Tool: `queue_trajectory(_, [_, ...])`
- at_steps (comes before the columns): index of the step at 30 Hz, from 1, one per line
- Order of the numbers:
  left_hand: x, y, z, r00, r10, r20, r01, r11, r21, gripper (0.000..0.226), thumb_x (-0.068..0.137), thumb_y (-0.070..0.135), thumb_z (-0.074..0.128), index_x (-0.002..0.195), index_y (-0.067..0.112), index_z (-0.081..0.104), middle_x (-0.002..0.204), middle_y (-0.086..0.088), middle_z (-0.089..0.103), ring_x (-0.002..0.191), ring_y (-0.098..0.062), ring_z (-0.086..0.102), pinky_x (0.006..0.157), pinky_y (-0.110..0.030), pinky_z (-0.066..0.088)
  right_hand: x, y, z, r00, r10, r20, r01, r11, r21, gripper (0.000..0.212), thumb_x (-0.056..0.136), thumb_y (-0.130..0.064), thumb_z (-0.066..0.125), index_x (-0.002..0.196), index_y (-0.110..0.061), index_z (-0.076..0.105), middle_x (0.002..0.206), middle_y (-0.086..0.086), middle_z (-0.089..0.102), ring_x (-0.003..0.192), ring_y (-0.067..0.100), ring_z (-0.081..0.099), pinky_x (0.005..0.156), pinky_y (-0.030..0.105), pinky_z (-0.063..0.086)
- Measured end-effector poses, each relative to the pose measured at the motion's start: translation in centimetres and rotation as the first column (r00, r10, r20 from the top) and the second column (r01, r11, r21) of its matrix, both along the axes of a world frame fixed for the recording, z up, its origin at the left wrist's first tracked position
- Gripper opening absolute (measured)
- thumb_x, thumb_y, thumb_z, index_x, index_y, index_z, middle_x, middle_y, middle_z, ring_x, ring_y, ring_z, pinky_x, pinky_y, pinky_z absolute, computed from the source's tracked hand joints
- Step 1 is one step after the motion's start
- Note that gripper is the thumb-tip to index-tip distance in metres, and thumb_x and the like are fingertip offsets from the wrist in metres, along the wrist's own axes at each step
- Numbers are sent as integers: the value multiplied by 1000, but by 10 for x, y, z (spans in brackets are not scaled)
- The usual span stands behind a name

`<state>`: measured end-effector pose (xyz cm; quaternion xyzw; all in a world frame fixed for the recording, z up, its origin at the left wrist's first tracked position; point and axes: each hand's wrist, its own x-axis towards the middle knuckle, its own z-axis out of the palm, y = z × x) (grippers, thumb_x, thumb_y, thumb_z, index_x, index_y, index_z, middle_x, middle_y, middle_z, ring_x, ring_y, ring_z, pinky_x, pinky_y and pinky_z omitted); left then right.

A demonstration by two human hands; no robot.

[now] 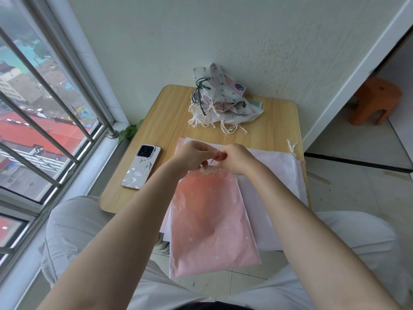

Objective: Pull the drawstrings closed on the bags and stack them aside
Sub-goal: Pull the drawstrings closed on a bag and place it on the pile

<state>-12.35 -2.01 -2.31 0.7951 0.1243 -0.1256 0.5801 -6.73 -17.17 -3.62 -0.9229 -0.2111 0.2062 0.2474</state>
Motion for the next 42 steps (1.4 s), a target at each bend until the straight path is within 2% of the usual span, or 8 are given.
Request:
queue_trajectory(6, [2,-2,-13,989,144,32,-148,975,165,21,89,27,68,93,9,77,55,3,52,36,-2,37,42,-12,32,0,1,13,992,103,-68,-106,994,-39,13,88,-18,63,94,-19,75,90,-6,66,87,15,62,71,26,45])
queue_trajectory(12, [-1,-1,-16,999,19,-28,-12,971,239,19,90,24,61,94,18,78,73,10,62,64,-9,50,66,-24,43,8,2,27,988,119,-99,-138,966,-220,20,88,-23,62,77,-7,64,77,10,54,65,21,46,58,28,37])
queue_trajectory(16, [-2,-3,-16,997,-74,-15,76,963,257,17,86,26,68,71,17,69,64,7,56,57,-8,47,57,-19,37,14,3,32,982,-29,-189,60,986,157,33,83,-30,67,77,2,65,72,4,54,70,16,49,66,30,40])
queue_trajectory(19, [-3,-1,-17,1000,-13,7,12,980,198,15,90,25,66,84,18,77,50,13,48,48,-7,38,50,-19,32,8,5,36,932,-90,-350,295,751,591,11,88,-23,68,98,-20,72,88,-9,69,84,2,61,75,17,43])
queue_trajectory(21, [-3,2,-17,1000,14,-5,-14,993,115,19,93,22,61,94,15,78,47,13,44,48,-9,35,48,-19,31,9,3,34,936,-120,-330,328,636,699,27,89,-19,66,111,-35,67,109,-10,66,101,1,60,82,15,42])
queue_trajectory(23, [-3,6,-16,998,34,-48,-34,999,13,24,96,22,57,99,9,76,55,6,42,48,-11,32,45,-18,28,9,-2,26,955,-183,-232,292,696,655,36,87,-13,64,111,-40,65,115,-8,64,110,7,58,91,22,44])
queue_trajectory(31, [2,11,-14,973,104,-205,-154,957,-248,23,97,22,47,84,9,60,65,-3,52,47,-13,37,42,-21,25,-4,-1,-2,981,-93,-172,164,869,466,13,78,-9,78,90,-13,73,84,5,71,76,11,62,81,35,55])
queue_trajectory(42, [1,12,-15,997,65,-38,-69,989,-129,8,98,7,48,92,10,52,67,-5,54,46,-11,36,40,-19,23,2,-8,3,974,-81,-209,168,881,442,15,83,-14,72,87,-20,59,93,3,69,82,12,62,81,32,52])
